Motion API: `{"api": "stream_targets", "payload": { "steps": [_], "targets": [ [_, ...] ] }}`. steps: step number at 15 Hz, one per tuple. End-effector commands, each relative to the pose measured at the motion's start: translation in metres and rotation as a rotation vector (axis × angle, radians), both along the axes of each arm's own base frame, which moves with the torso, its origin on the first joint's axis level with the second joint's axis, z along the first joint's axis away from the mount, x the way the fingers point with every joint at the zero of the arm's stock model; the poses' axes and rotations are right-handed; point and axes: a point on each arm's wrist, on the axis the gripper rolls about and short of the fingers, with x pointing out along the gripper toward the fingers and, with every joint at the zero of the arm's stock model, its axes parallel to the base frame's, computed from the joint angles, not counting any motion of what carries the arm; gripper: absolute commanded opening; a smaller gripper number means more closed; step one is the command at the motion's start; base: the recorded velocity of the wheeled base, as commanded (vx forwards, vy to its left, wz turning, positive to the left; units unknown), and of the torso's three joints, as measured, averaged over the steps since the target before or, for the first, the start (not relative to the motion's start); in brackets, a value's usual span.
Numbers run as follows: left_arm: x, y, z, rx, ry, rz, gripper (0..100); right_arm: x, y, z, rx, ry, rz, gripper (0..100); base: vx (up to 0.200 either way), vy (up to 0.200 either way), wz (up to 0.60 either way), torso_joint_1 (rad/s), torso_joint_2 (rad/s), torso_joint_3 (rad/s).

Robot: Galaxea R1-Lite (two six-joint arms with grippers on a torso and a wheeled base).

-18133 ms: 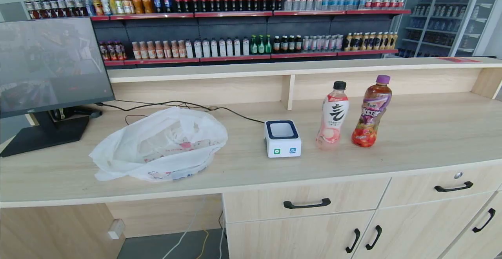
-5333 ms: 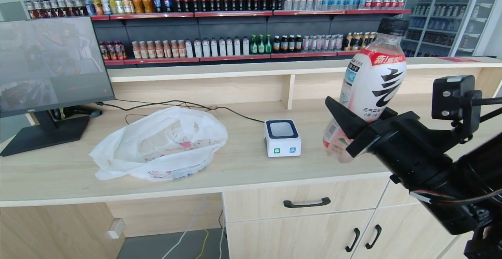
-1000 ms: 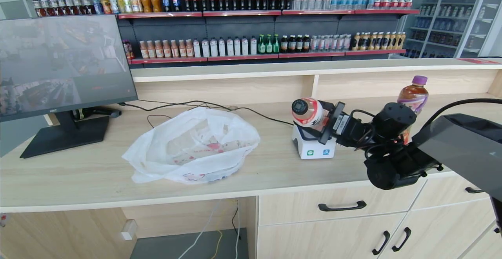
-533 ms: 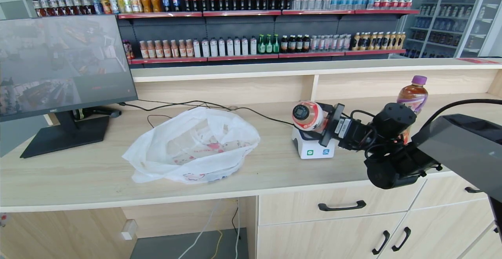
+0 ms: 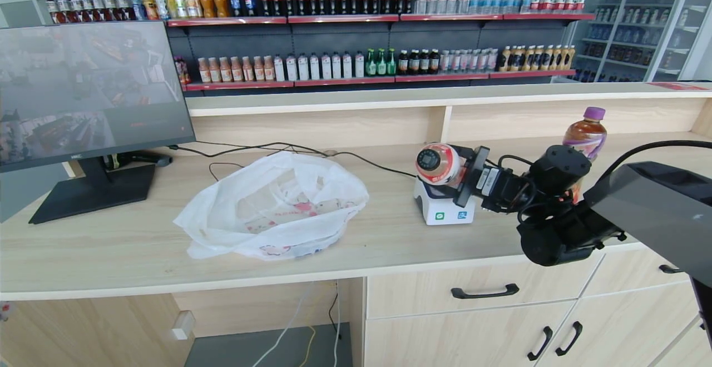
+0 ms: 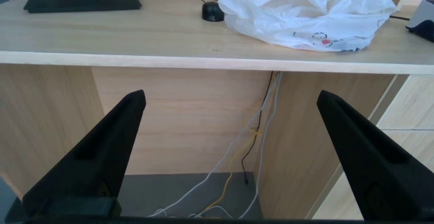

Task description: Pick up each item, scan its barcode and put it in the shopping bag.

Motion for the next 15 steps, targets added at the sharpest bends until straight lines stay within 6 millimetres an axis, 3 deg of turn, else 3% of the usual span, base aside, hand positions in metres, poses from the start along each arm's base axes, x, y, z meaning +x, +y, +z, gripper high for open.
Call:
{"api": "stream_targets", "payload": {
  "steps": [1,13,14,15],
  "targets": [
    [0.0,0.0,0.0,-0.001,0.0,0.0,100,0.001,-0.001,-0.002,-0.002,0.0,-0.002,0,0.0,0.0,0.0,0.0,0.0,0.0],
    [0.0,0.0,0.0,-0.001,0.0,0.0,100,0.001,-0.006,0.003,-0.004,-0.009,0.004,0,0.0,0.0,0.0,0.0,0.0,0.0],
    [0.0,0.0,0.0,0.0,0.0,0.0,100,-0.01,-0.01,0.032,0.066,-0.007,-0.063,0,0.0,0.0,0.0,0.0,0.0,0.0],
    [0.0,0.0,0.0,0.0,0.0,0.0,100,-0.016,-0.008,0.043,0.116,0.01,-0.101,0,0.0,0.0,0.0,0.0,0.0,0.0]
  ]
}}
